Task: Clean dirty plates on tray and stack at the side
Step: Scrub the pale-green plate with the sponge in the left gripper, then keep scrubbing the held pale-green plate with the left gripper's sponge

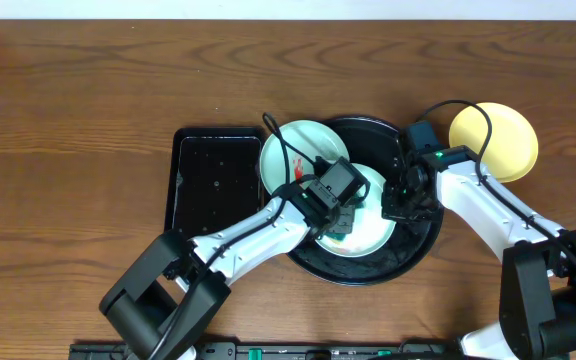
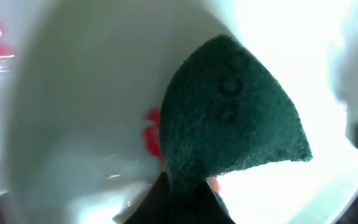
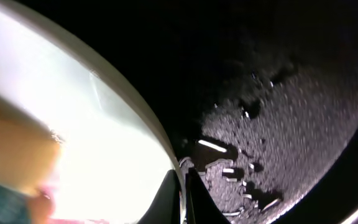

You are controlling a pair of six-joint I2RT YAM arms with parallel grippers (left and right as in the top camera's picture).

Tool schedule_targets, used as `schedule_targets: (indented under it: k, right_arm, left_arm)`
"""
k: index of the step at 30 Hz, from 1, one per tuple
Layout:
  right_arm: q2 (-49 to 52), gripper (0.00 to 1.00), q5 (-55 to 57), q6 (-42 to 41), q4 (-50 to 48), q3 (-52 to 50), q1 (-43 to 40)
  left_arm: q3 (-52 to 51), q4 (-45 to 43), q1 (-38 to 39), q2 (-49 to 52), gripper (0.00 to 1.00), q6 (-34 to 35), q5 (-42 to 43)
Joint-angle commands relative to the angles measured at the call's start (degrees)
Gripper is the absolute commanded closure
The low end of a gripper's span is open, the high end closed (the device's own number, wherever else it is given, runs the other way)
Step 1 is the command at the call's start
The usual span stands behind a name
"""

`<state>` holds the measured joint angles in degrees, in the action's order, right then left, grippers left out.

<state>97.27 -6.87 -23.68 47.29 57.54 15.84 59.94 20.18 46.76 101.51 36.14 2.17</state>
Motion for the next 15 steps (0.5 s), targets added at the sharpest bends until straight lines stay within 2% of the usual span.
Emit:
schedule_targets:
  k: [1, 10, 15]
  right_arm:
    - [-0.63, 0.99, 3.67, -0.7, 0.35, -0.22, 0.13]
    - [-0.63, 0.99, 3.65, -0.72, 0.74, -0.22, 0.13]
    - [-0.63, 0.99, 3.65, -0.72, 1.46, -0.22, 0.13]
  left_arm:
    - [-0.76, 2.34, -2.03, -0.33, 0.93, 0.59, -12.07]
    - [-0.76, -1.86, -1.95, -6.78, 0.93, 0.79, -11.26]
    - [-0.79, -3.5, -1.92, -4.02, 0.92, 3.96, -3.96]
